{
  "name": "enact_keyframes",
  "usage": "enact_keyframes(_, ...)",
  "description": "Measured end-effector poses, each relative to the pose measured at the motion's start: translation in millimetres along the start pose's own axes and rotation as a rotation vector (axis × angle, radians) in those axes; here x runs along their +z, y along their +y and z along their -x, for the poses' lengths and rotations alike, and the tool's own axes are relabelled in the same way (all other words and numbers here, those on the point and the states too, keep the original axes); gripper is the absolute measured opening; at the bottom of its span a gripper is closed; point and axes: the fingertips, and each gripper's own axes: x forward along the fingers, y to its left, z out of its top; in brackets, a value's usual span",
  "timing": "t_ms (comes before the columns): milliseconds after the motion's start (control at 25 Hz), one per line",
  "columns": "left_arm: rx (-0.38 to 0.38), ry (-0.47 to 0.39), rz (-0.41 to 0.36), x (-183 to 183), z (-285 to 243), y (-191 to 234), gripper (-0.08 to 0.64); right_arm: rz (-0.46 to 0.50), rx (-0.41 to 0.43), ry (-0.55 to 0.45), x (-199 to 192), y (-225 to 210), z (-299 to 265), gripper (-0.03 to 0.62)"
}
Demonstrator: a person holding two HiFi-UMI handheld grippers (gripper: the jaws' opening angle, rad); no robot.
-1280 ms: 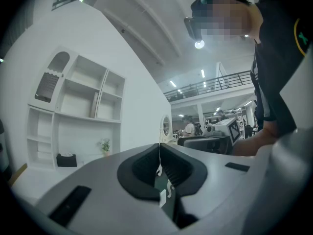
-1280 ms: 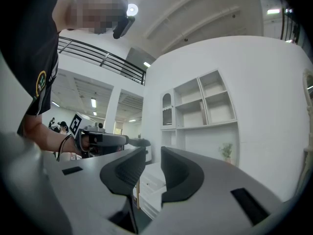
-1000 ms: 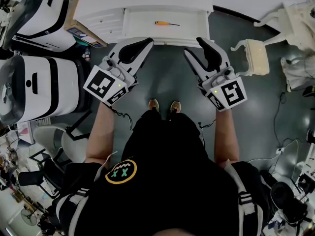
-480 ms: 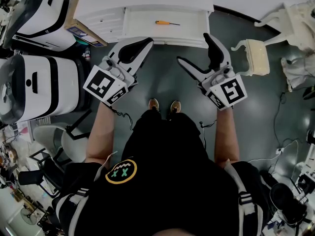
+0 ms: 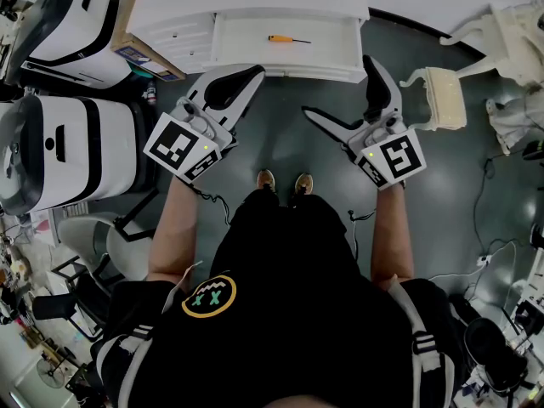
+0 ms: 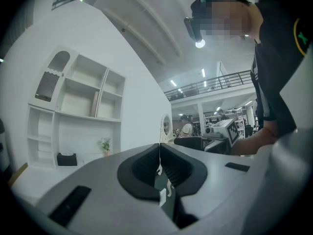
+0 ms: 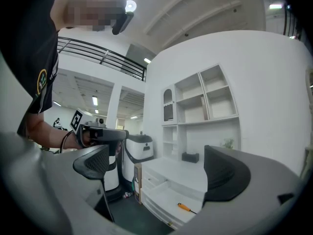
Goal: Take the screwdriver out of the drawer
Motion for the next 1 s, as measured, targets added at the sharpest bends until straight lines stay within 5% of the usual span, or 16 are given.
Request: enact_keyframes(1000, 0.033, 0.017, -0.023, 1.8, -34.3, -18.8, 0.020, 0.029, 0.029, 0.001, -4.6, -27.9, 25.2, 0.581)
